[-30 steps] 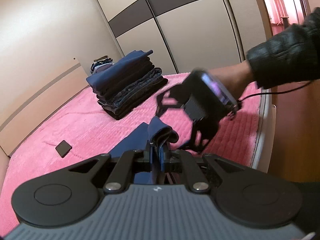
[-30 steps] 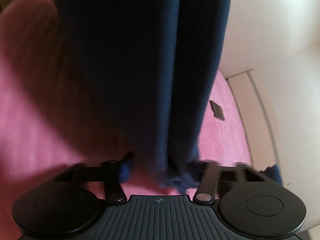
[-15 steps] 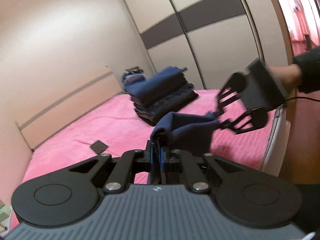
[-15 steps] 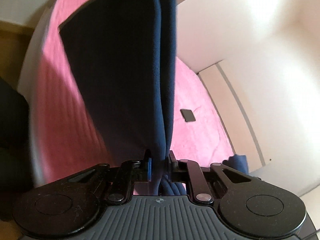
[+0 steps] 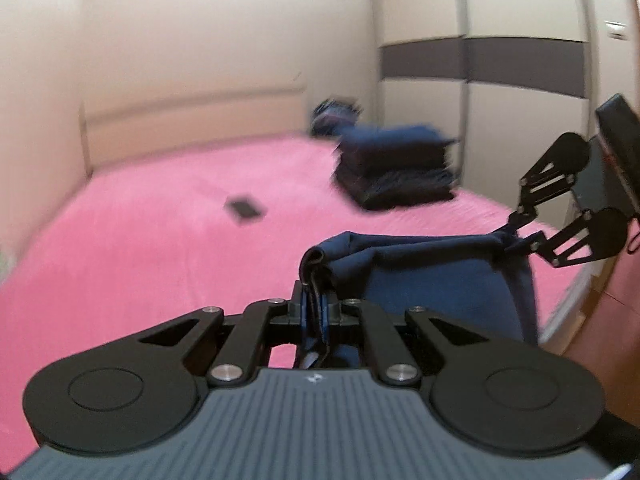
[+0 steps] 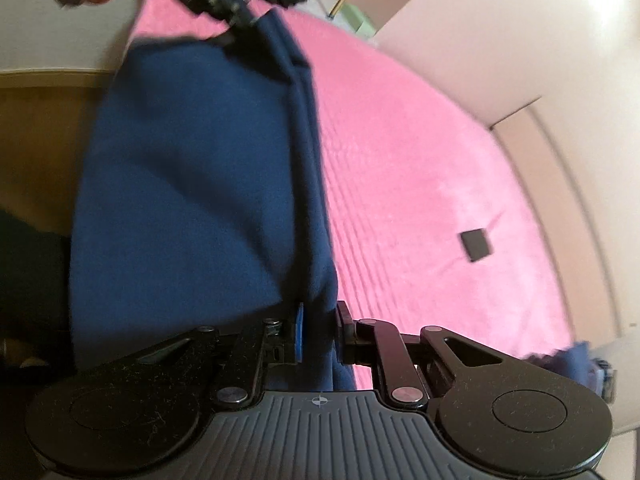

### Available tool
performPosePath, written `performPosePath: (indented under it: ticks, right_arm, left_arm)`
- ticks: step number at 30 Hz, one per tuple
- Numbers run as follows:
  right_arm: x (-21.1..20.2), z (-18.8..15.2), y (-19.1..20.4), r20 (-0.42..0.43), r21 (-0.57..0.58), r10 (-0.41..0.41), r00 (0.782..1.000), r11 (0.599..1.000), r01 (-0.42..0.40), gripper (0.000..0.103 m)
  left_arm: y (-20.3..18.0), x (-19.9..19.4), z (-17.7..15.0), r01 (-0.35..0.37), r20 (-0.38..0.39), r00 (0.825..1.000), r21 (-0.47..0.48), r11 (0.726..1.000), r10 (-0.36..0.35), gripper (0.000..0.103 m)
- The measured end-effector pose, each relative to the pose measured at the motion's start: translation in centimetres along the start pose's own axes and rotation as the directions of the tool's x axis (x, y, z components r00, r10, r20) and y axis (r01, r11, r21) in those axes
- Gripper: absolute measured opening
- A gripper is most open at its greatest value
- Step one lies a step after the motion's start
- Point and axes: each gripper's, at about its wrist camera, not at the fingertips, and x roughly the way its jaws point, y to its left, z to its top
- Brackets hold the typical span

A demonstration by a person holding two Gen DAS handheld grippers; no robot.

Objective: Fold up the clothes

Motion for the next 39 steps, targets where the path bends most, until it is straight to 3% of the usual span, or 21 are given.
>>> performPosePath:
  ticks: [2, 5, 8, 10, 11, 12, 13, 17, 20, 22, 23, 25, 26, 29, 31, 34, 37, 39]
  right_arm:
    - [4.2, 0.4, -1.8, -0.021, 0.03, -0.021, 1.0, 0.999, 0.021, 0.013]
    - [8.7, -0.9, -5.3, 0.0, 0.206, 0.023, 1.0, 0.978, -0.023, 0.013]
    - [9.4, -3.9, -8.1, 0.051, 0.437, 0.0, 0.999, 0.899, -0.023, 0.013]
    - [8.7, -6.7, -9.6, 0.089, 0.605, -0.01, 0.996, 0.795, -0.046, 0.032]
    - [8.6, -7.8, -10.4, 0.094, 0.682, -0.017, 0.995, 0.729, -0.052, 0.068]
    - [7.9, -10.4, -10.8, 0.11, 0.754, -0.014, 0.994, 0.652, -0.074, 0.082]
    - [7.2, -13.3, -11.2, 0.127, 0.817, -0.013, 0.992, 0.568, -0.097, 0.082]
    - [6.3, -16.7, -8.4, 0.24, 0.928, 0.039, 0.97, 0.284, -0.241, 0.082]
    - [6.2, -16.6, -6.6, 0.272, 0.938, 0.042, 0.961, 0.213, -0.275, 0.082]
    - [5.9, -16.7, -5.6, 0.264, 0.935, 0.064, 0.962, 0.227, -0.272, 0.082]
    - [6.8, -17.3, -5.2, 0.235, 0.93, 0.076, 0.969, 0.271, -0.246, 0.082]
    - [7.2, -16.0, -4.6, 0.162, 0.896, 0.047, 0.986, 0.411, -0.166, 0.082]
    - [6.9, -15.8, -4.5, 0.143, 0.893, 0.031, 0.989, 0.426, -0.143, 0.082]
    - [4.9, -14.9, -3.8, 0.092, 0.868, -0.046, 0.995, 0.493, -0.058, 0.08]
    - [2.6, -13.7, -2.9, 0.139, 0.853, -0.099, 0.985, 0.517, -0.068, 0.08]
    - [-0.1, -12.1, -0.6, 0.277, 0.836, -0.09, 0.957, 0.514, -0.193, 0.08]
    - [-0.2, -10.5, 1.8, 0.332, 0.81, -0.049, 0.942, 0.526, -0.258, 0.08]
    - [1.2, -9.9, 3.4, 0.319, 0.8, -0.007, 0.948, 0.538, -0.265, 0.08]
  left_arm:
    - [2.7, 4.0, -1.5, -0.018, -0.071, 0.997, -0.048, 0.999, 0.015, 0.005]
    - [6.1, 9.6, -3.9, -0.059, -0.18, 0.983, -0.095, 0.994, 0.041, 0.003]
    - [8.4, 12.9, -5.8, -0.08, -0.256, 0.966, -0.138, 0.987, 0.042, 0.003]
    - [9.7, 14.0, -6.7, -0.095, -0.281, 0.958, -0.154, 0.983, 0.049, 0.003]
    - [10.4, 14.6, -7.2, -0.103, -0.294, 0.955, -0.162, 0.981, 0.052, 0.0]
    - [11.1, 15.2, -7.6, -0.112, -0.306, 0.95, -0.169, 0.979, 0.055, 0.0]
    - [11.7, 15.6, -8.0, -0.122, -0.316, 0.947, -0.176, 0.977, 0.061, 0.0]
    - [13.7, 15.1, -8.5, -0.16, -0.319, 0.944, -0.234, 0.959, 0.08, 0.0]
    - [13.3, 13.8, -7.4, -0.132, -0.281, 0.958, -0.256, 0.958, 0.057, 0.0]
    - [12.1, 13.3, -6.6, -0.058, -0.248, 0.969, -0.274, 0.96, -0.012, 0.001]
    - [11.4, 13.1, -6.3, -0.017, -0.237, 0.97, -0.277, 0.961, -0.051, 0.003]
    - [9.8, 13.1, -6.2, 0.06, -0.237, 0.963, -0.268, 0.962, -0.126, 0.007]
    - [9.0, 13.3, -6.3, 0.081, -0.253, 0.957, -0.246, 0.966, -0.145, 0.01]
    - [6.9, 15.0, -7.7, 0.041, -0.364, 0.929, -0.08, 0.996, -0.067, 0.011]
    - [7.2, 14.8, -7.7, 0.026, -0.35, 0.935, -0.083, 0.996, -0.054, 0.012]
    - [7.1, 13.2, -6.1, -0.032, -0.314, 0.949, -0.085, 0.996, 0.004, 0.009]
    - [5.6, 11.2, -4.7, 0.081, -0.243, 0.963, -0.152, 0.985, -0.117, 0.009]
    - [4.1, 11.1, -5.1, 0.154, -0.252, 0.949, -0.152, 0.976, -0.189, 0.012]
